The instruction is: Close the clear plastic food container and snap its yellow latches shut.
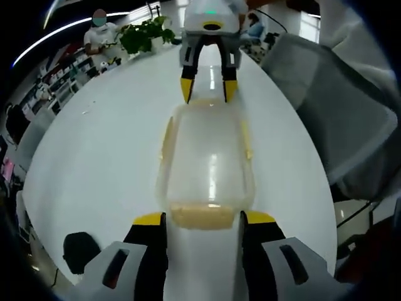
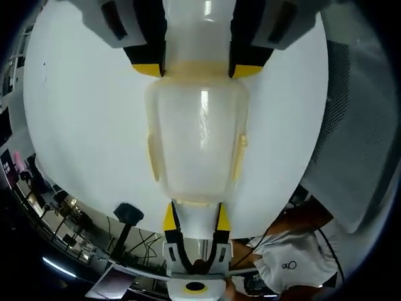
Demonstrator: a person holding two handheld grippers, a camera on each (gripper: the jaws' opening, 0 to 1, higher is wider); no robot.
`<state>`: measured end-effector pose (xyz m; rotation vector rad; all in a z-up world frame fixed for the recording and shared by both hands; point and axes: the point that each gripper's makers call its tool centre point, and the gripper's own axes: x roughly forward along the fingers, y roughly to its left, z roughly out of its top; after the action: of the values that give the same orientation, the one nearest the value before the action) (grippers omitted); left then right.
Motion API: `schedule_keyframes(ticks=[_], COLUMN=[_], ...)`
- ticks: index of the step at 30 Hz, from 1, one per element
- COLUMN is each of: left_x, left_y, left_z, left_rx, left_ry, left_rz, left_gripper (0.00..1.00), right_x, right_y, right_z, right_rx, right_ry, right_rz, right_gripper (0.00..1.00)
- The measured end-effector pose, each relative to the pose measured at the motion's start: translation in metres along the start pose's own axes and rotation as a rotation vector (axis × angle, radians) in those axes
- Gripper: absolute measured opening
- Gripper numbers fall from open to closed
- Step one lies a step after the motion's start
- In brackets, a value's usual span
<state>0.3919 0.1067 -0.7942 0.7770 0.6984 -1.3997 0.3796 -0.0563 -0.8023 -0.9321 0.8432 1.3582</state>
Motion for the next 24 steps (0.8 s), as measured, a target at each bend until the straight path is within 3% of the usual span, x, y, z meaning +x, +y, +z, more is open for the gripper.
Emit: schedule_keyframes(ticks=[16, 24], left_x=[0.0032, 0.0014], left_y=[-0.0054, -0.0049], left_z=[-0.0027, -0.0015], left_rx=[-0.047, -0.034], left_ry=[0.029, 0.039], left_rz=[-0.028, -0.008], left_gripper=[0.38, 0.37], right_x=[0.0024, -0.0041], right_y=[-0.0013, -0.0056], right_z=[0.0004, 0.0022], right_rx=[0.017, -0.02], right_ry=[0.015, 0.018], right_rz=[0.041, 0.006], right_gripper=[0.37, 0.36])
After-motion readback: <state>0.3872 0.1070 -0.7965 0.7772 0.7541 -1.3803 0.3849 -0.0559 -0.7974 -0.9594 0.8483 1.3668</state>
